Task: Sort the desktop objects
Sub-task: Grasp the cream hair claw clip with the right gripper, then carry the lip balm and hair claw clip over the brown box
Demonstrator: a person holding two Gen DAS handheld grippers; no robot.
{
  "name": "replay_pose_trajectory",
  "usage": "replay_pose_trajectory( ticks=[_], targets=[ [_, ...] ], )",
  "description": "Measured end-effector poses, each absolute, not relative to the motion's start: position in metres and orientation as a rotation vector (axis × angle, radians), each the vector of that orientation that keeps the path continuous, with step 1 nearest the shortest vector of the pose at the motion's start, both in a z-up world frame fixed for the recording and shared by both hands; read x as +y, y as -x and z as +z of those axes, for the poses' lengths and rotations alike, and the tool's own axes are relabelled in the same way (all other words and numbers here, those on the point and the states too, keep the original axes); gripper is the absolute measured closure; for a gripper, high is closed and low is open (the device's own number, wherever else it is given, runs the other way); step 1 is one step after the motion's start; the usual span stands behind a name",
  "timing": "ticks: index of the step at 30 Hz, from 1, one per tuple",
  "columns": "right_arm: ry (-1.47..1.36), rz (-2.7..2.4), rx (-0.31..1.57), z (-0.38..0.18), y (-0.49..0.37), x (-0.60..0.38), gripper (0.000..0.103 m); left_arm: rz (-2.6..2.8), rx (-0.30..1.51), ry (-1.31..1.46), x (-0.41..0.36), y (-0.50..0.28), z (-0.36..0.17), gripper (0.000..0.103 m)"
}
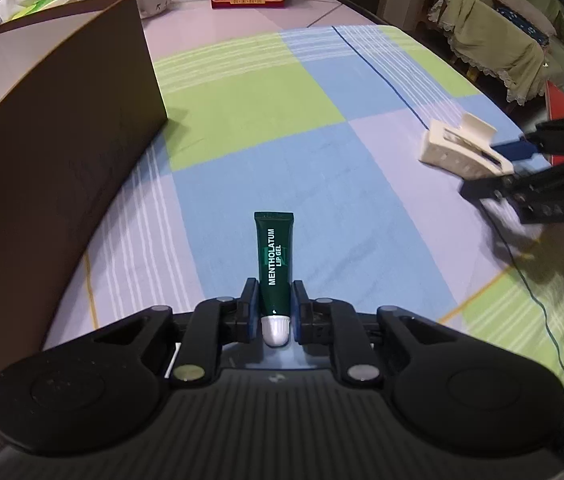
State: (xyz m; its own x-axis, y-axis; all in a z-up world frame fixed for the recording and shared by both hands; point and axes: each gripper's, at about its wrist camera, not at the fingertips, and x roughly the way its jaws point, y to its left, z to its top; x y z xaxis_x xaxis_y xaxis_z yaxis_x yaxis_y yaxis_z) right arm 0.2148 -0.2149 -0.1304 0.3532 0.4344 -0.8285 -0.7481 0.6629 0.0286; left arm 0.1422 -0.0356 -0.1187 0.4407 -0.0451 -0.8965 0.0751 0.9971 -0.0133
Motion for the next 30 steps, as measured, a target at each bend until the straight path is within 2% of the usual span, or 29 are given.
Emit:
replay_pose_trajectory(
  ticks=[1,2,11,23,30],
  targets=[
    [0.401,0.79,0.915,-0.131,-0.212,-0.214,0.07,-0.075,1.116,-0.025,-0.036,-0.139,-0.118,0.091],
    [0.399,0.797,0.918,-0.13,-0.209,-0.213,0.071,-0.077,1.12,-0.015,-0.036,-0.136,-0.118,0.091],
    [0.137,0.823,1.03,-0.113,-0.193,-0.233,0.072,-0.076,1.089,0.07,-0.027,-0.1,-0.097,0.091],
    [0.08,0.885,1.032,-0.077,-0.167,-0.214,0.071,0.009,0.918,0.076,0.017,-0.056,-0.026,0.091],
    [0.047,0.985,1.011,-0.054,-0.153,-0.173,0.071,0.123,0.845,0.063,0.072,-0.023,0.016,0.091]
  ],
)
